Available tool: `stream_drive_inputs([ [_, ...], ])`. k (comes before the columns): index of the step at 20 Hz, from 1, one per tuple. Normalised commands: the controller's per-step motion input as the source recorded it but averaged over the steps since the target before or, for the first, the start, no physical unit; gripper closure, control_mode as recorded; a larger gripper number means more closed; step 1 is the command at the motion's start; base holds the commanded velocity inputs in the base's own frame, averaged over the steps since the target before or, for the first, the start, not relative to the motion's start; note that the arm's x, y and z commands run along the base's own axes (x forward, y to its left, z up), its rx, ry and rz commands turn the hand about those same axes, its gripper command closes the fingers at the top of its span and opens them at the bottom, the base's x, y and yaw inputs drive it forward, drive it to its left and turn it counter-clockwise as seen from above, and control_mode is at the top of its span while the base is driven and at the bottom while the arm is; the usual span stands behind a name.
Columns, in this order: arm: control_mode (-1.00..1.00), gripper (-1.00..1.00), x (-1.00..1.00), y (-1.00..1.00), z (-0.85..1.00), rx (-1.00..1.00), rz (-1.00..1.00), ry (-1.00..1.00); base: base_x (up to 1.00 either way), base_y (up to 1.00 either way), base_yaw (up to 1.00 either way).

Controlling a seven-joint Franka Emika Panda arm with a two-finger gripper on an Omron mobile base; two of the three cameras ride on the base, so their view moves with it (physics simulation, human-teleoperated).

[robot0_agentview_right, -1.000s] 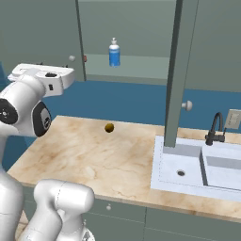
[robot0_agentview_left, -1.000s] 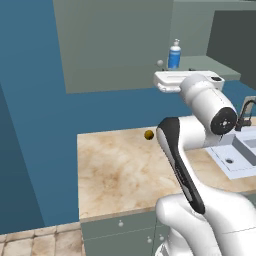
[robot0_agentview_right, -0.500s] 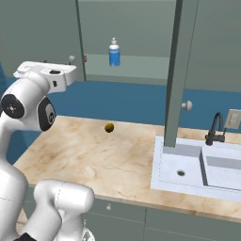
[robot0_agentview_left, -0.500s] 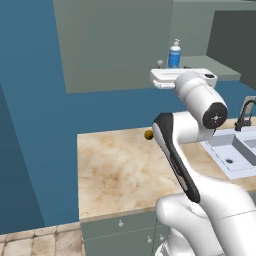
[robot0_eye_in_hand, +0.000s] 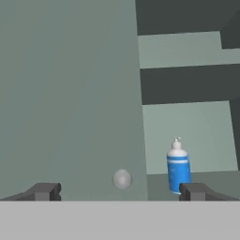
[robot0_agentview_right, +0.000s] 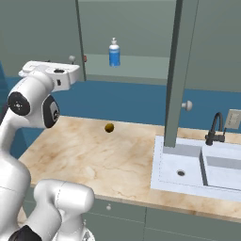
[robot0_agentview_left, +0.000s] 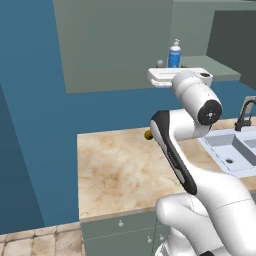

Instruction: Pick the soap dispenser and bar soap from the cabinet and place them on the counter.

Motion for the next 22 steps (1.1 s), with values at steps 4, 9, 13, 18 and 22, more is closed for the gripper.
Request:
stream_drive_inputs([
  [4, -1.0, -1.0, 0.19, 0.0, -0.09, 0.0, 0.0, 0.0, 0.0, 0.0, 0.0],
  [9, -1.0, -1.0, 0.2, 0.0, -0.03, 0.0, 0.0, 0.0, 0.0, 0.0, 0.0],
  [13, -1.0, -1.0, 0.21, 0.0, -0.01, 0.0, 0.0, 0.0, 0.0, 0.0, 0.0],
  [18, -1.0, -1.0, 0.23, 0.01, -0.05, 0.0, 0.0, 0.0, 0.0, 0.0, 0.0],
  [22, -1.0, -1.0, 0.24, 0.01, -0.07, 0.0, 0.0, 0.0, 0.0, 0.0, 0.0],
])
